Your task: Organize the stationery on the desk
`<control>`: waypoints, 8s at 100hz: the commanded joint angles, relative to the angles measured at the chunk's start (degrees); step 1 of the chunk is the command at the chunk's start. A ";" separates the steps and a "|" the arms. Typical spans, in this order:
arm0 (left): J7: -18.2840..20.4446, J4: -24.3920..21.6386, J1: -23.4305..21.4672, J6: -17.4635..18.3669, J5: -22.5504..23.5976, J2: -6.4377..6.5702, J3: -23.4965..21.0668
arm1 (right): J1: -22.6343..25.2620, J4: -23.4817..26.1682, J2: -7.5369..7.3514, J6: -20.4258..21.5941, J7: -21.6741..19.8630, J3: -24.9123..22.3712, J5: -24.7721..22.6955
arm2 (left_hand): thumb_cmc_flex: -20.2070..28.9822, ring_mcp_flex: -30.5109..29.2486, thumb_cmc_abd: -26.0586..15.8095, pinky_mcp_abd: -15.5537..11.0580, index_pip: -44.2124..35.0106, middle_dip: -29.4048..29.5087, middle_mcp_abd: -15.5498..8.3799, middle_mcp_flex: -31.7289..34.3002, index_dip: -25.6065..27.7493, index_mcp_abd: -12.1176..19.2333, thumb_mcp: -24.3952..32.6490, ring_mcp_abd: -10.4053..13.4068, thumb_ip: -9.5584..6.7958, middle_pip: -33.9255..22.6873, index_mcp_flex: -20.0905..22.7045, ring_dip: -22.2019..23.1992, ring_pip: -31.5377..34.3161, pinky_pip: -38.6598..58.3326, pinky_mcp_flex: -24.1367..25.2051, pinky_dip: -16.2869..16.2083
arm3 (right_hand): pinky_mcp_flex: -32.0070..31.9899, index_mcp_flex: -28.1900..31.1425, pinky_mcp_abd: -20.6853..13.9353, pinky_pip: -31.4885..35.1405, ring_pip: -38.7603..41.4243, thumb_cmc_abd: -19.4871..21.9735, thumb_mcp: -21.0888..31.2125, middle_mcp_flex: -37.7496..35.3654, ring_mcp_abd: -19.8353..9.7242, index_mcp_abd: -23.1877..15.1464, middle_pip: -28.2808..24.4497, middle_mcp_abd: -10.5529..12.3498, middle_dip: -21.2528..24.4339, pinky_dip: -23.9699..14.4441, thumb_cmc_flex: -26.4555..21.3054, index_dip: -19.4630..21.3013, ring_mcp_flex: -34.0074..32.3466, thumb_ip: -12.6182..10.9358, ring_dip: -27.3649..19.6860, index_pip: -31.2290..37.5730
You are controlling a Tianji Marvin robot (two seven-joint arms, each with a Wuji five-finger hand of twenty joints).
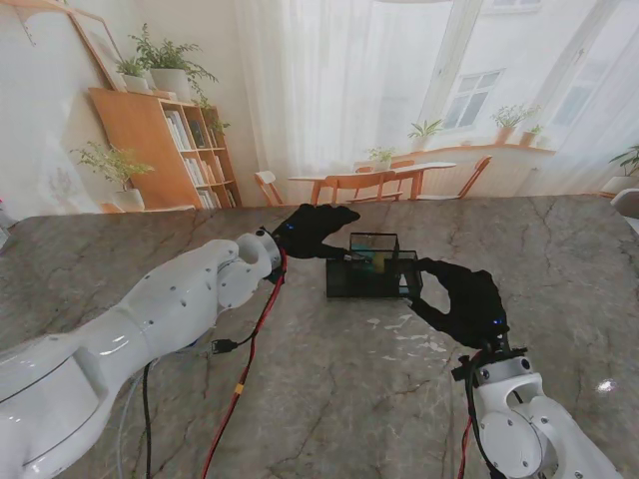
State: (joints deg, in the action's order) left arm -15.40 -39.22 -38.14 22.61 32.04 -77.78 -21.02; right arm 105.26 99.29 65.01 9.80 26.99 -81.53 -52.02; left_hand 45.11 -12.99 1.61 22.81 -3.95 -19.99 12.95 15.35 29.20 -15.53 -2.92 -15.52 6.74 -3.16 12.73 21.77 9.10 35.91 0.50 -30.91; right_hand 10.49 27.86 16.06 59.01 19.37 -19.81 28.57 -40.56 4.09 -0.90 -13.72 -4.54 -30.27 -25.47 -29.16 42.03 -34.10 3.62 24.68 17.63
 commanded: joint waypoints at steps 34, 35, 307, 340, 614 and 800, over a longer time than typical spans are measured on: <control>-3.92 21.05 6.09 7.87 -4.45 -14.02 7.43 | -0.36 -0.32 0.01 0.18 -0.88 0.35 0.63 | 0.69 0.10 1.34 -3.55 -2.06 -2.78 0.84 2.42 2.71 -7.59 0.29 0.15 -3.94 -2.42 -1.20 2.84 3.96 6.94 -0.64 0.20 | -0.35 1.05 0.70 0.28 -0.57 2.06 -1.27 -0.24 0.01 -0.05 -0.12 -0.01 -0.79 -1.18 0.62 0.98 -0.46 -1.69 0.74 0.31; -3.94 21.39 6.15 8.00 -4.49 -14.21 7.58 | -0.38 -0.32 0.01 0.21 -0.88 0.37 0.66 | 0.69 0.10 1.34 -3.55 -2.06 -2.78 0.84 2.42 2.71 -7.59 0.29 0.15 -3.94 -2.42 -1.20 2.84 3.96 6.94 -0.64 0.20 | -0.34 1.13 0.70 0.28 -0.58 2.08 -1.27 -0.24 0.01 0.01 -0.11 -0.02 -0.79 -1.18 0.63 0.99 -0.46 -1.69 0.74 0.34; -4.61 24.56 5.70 12.85 1.04 -12.21 18.03 | -2.63 -1.44 0.14 -0.12 -3.71 2.26 3.94 | 28.85 -31.15 18.63 -26.10 -49.65 -34.17 -10.87 32.04 11.64 14.41 19.02 10.30 -0.22 -13.75 17.17 26.80 27.42 30.88 -32.84 -3.20 | -0.43 2.84 0.90 0.05 -0.83 4.54 -2.23 -1.47 0.29 -0.09 -0.19 -0.49 -0.98 -1.38 0.91 1.22 -1.07 -1.70 0.96 1.09; -8.89 24.42 6.60 14.70 4.18 -9.50 21.24 | -2.53 -1.39 0.28 0.29 -2.98 2.32 4.17 | 28.85 -32.06 18.71 -27.24 -50.12 -34.24 -11.08 32.80 10.74 14.86 18.39 10.97 -0.38 -13.39 17.44 27.00 26.02 28.84 -32.98 -4.10 | -0.40 3.01 0.88 0.03 -0.85 4.91 -2.52 -1.54 0.29 -0.16 -0.20 -0.45 -1.02 -1.44 0.83 1.22 -1.13 -1.73 1.01 1.19; 12.21 -33.12 -24.60 17.72 41.73 23.05 -29.02 | -2.26 -1.06 0.73 1.34 -1.98 2.68 5.90 | 28.86 -29.47 16.58 -25.61 -41.43 -40.11 -9.47 32.30 10.02 12.39 15.93 11.68 -0.47 -15.64 22.05 29.84 30.35 27.63 -29.93 -11.11 | -0.35 3.58 0.87 -0.17 -1.01 5.46 -3.06 -1.78 0.35 -0.02 -0.19 -0.52 -1.08 -1.60 0.76 1.19 -1.20 -1.80 1.09 1.48; 15.15 -41.46 -34.24 20.36 48.80 24.11 -42.47 | -2.45 -1.22 0.69 1.00 -2.37 2.82 6.07 | 28.84 -24.40 10.20 -18.88 -34.41 -30.54 -9.98 24.68 10.98 13.98 2.12 12.47 -1.23 -14.83 17.14 20.69 24.68 22.45 -22.13 -10.52 | -0.42 3.79 0.78 -0.18 -0.96 5.72 -3.19 -1.78 0.37 0.08 -0.21 -0.62 -1.10 -1.58 0.66 1.24 -1.16 -1.82 1.09 1.62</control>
State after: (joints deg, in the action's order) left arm -0.06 -81.38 -72.17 42.52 80.75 -53.83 -64.13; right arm 102.84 98.21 65.61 10.79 25.47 -78.83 -46.15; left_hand 64.71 -35.29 14.70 5.45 -41.40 -54.86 3.06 43.95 38.92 -4.49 0.15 -12.04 6.87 -16.19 32.20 45.99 29.01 61.33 -27.09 -40.94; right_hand 10.49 30.61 16.62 59.01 19.04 -16.12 26.97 -42.00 4.66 -0.84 -13.93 -5.18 -30.34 -26.11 -29.08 42.04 -34.86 3.61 25.26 18.98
